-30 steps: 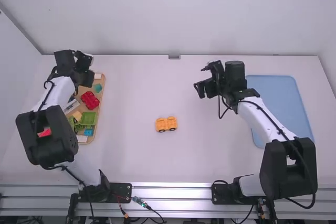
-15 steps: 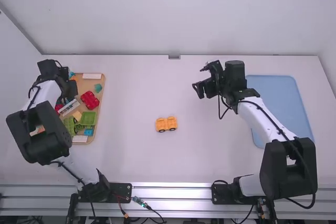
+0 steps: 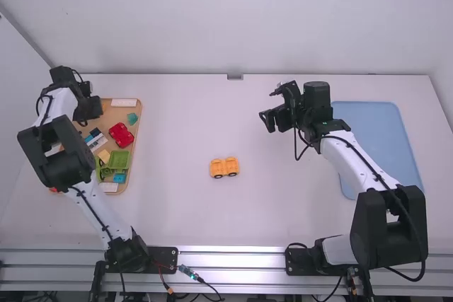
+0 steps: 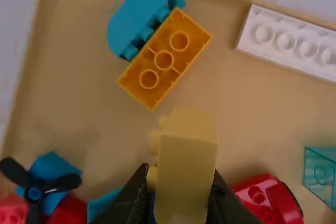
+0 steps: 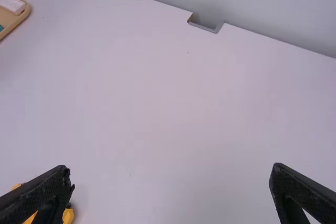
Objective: Assemble lego blocks to make yellow taxi
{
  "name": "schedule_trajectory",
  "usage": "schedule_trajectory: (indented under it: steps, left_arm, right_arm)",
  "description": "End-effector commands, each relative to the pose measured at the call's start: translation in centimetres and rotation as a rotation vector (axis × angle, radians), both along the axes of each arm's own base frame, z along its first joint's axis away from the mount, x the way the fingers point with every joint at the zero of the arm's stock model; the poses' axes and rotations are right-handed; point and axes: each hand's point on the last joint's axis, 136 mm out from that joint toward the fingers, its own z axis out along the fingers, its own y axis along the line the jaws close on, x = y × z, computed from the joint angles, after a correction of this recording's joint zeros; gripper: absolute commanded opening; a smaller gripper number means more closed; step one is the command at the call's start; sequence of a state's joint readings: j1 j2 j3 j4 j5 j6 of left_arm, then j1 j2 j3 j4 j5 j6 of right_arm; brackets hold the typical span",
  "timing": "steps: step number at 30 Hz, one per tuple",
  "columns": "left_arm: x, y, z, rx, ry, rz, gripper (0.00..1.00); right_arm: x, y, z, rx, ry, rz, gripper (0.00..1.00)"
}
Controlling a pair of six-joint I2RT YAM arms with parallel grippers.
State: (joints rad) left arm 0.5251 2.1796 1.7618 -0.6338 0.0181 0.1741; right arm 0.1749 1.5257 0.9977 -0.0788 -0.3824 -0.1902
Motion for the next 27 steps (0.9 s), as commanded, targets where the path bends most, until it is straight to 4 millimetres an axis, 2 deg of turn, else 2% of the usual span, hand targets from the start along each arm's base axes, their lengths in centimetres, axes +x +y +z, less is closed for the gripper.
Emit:
schedule_trajectory:
  steps: [1,3,9,13,15,19,20,22,24,27]
  left_arm:
    - [0.8,-0.4,-1.7,-0.049,0.033,0.004,0.02]
    - [0.9,-0.4,-2.8,-0.072,0.075,0.004,0.02]
    - [1.0,-0.4,-3.4,-0.084,0.088,0.003,0.03]
    - [0.7,-0.6,-3.6,-0.084,0.102,-0.019,0.12]
    - [0.7,-0.6,-3.6,-0.083,0.102,-0.019,0.22]
    - [0.7,-0.6,-4.2,-0.085,0.099,-0.019,0.29]
    - [0.6,-0.7,-4.5,-0.088,0.103,-0.019,0.35]
    - [0.5,-0.8,-4.8,-0.088,0.106,-0.019,0.39]
    - [0.1,-0.9,-5.2,-0.088,0.120,-0.028,0.54]
    - [0.2,-0.9,-5.3,-0.074,0.121,-0.066,0.57]
  right_arm:
    - [0.5,0.2,0.7,0.001,-0.017,0.007,0.99]
    - [0.5,0.2,0.7,-0.001,-0.016,0.008,0.99]
    - [0.6,-0.2,0.5,-0.017,-0.018,-0.011,0.99]
    - [0.6,-0.1,0.5,-0.017,-0.018,-0.010,0.99]
    - [0.6,-0.1,0.5,-0.017,-0.016,-0.010,0.99]
    - [0.6,-0.2,0.5,-0.017,-0.015,-0.011,0.99]
    - [0.6,-0.1,0.5,-0.018,-0.015,-0.009,0.99]
    - [0.6,-0.1,0.5,-0.017,-0.014,-0.009,0.99]
    - [0.6,-0.2,0.5,-0.016,-0.015,-0.011,0.99]
    - [0.6,-0.2,0.5,-0.016,-0.015,-0.011,0.99]
